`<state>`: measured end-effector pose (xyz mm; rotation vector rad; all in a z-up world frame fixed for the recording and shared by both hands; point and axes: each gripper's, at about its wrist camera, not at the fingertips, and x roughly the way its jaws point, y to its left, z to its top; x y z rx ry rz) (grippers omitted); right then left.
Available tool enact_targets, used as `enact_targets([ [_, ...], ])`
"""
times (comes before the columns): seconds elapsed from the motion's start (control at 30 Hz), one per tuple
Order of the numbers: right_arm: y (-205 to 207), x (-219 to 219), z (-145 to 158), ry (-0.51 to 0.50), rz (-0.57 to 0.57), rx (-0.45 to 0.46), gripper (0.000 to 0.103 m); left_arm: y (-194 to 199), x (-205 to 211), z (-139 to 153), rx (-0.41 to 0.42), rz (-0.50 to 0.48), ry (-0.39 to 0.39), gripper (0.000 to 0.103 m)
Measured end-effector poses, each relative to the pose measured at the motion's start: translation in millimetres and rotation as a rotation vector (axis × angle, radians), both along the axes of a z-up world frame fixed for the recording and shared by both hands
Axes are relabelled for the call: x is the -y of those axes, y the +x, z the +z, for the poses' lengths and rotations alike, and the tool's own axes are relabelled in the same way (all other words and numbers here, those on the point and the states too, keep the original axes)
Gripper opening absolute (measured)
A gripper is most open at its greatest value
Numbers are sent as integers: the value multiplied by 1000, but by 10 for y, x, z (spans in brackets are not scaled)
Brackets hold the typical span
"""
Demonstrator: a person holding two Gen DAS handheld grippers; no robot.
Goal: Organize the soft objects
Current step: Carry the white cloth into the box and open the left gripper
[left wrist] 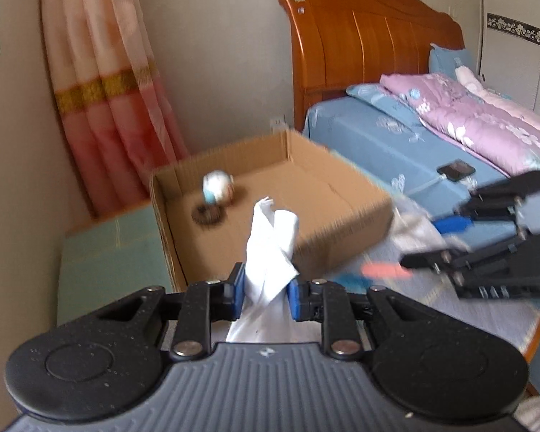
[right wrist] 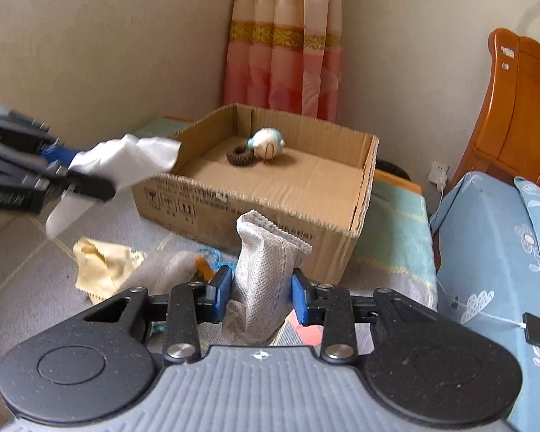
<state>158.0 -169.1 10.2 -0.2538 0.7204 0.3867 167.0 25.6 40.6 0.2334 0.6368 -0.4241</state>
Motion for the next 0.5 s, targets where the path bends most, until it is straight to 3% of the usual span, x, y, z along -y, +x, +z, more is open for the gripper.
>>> enact_targets([
  [0.27,72,49,153,16,-8,40,39,794,142,-47,-20,42,-4,22],
  [0.33,79,57,179,22,-11,45,39,924,169,-135,-50,31,6,28],
  [0.37,77,59,185,22,-13,48,39,981,190,-188,-76,18,15,49],
  [0.4,81,62,194,19,-10,49,39,1019,207,-242,-99,14,28,78],
  [0.47,82,71,209,14,-10,56,39,977,216,-301,-40,47,52,97],
  [0.5,88,75,215,12,-9,57,39,928,206,-308,3,61,64,97],
])
